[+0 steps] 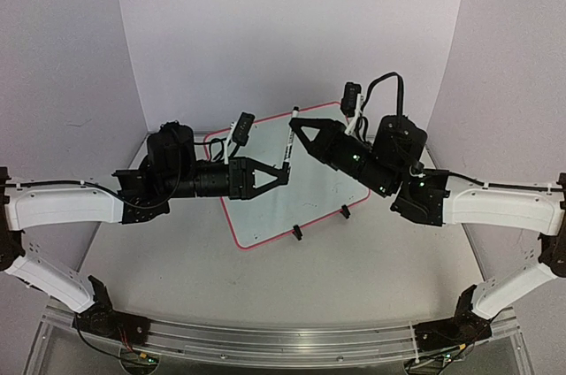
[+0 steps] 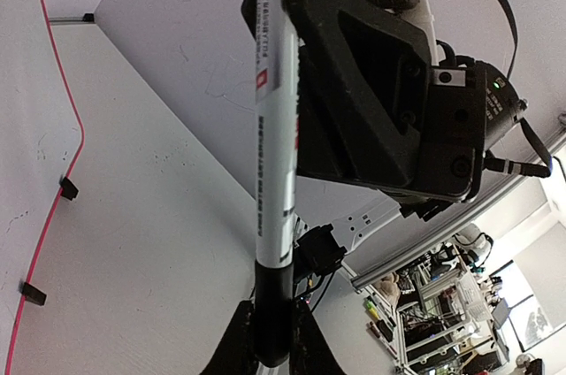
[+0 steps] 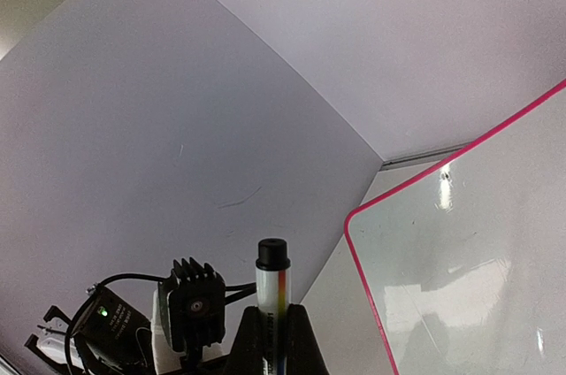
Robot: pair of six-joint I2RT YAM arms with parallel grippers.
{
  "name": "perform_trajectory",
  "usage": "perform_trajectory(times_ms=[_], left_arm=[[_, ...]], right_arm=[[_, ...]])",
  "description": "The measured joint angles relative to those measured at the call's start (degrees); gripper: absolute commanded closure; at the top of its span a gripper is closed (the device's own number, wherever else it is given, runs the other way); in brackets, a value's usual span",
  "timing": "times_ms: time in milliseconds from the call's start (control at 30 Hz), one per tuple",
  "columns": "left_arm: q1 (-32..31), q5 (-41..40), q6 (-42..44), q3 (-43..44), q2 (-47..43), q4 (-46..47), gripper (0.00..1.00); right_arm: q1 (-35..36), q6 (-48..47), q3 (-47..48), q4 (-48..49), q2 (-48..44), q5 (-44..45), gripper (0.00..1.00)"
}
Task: Write a sentence on the whiteboard
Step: Pass from the right arm to the left, then pass from the left arm to the right
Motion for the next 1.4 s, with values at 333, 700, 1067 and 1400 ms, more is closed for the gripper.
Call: perform_trajectory(times_ms=[333,700,1067,1400], left_arm=[[-0.1,0.0,0.7,0.0,0.3,-1.7,1.0],[0.0,4.5,17.0,8.9,-1.9,-31.7,1.0],[0.2,18.3,40.9,22.7,6.5,-60.2,1.0],[0.2,24.1,47.5,26.1,9.7,-66.2,1.0]], right_arm=[[0.1,-0.6,-0.7,-2.9,-1.1,1.0,0.38],[-2.7,-13.9,9.8,-34.3,-7.3,-3.1,0.2],[-9.6,-22.7,19.0,-59.0,-4.4,-31.6,0.17],[-9.6,-26.5,19.2,-66.2,1.4,-48.0,0.23]])
